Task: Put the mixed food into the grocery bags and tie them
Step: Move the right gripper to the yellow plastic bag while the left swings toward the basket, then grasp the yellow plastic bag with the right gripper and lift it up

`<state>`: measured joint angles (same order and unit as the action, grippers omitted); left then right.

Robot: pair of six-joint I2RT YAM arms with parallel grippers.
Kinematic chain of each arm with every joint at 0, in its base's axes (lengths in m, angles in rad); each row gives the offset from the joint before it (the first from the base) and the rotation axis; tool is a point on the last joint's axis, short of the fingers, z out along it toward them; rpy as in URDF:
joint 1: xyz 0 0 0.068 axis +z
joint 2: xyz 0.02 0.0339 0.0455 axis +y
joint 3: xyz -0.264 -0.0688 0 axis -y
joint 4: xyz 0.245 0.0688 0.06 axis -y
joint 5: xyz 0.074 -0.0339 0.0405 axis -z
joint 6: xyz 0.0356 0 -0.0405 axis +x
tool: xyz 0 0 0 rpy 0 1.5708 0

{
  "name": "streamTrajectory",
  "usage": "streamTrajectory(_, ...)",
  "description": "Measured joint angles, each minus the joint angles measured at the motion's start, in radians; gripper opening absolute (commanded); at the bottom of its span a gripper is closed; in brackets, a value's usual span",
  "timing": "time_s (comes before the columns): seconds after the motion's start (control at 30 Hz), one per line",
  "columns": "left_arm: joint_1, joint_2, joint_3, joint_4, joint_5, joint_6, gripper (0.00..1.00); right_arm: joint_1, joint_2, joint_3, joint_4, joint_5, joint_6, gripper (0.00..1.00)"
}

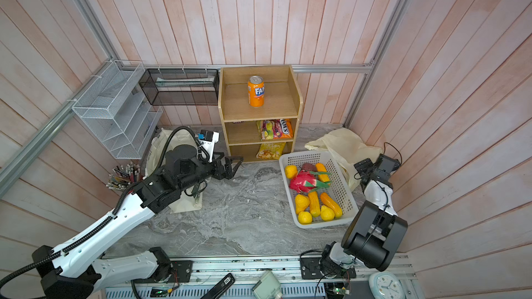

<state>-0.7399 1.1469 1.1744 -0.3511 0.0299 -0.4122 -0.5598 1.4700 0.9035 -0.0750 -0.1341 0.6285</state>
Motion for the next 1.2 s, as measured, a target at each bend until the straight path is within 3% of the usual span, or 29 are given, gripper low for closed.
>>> streamTrajectory(0.13,0.000,0.015,0.000,0.000,0.000,-0.004,1.00,0.000,0.054,0.029,0.029,-0.052,0.005,0.55)
streamTrajectory(0.3,0.000,0.042,0.000,0.003,0.000,-0.011,1.00,0.000,0.060,0.029,0.077,-0.119,0.036,0.12)
streamTrajectory(0.37,-0.001,0.051,0.000,0.007,-0.001,-0.011,1.00,0.000,0.053,0.024,0.096,-0.143,0.053,0.00)
streamTrajectory(0.83,-0.001,0.056,0.000,0.007,-0.050,0.001,1.00,0.015,-0.097,0.059,0.203,-0.301,0.174,0.00)
streamTrajectory(1.2,-0.001,0.058,0.005,0.007,-0.071,0.001,1.00,0.145,-0.232,0.190,0.230,-0.400,0.195,0.00)
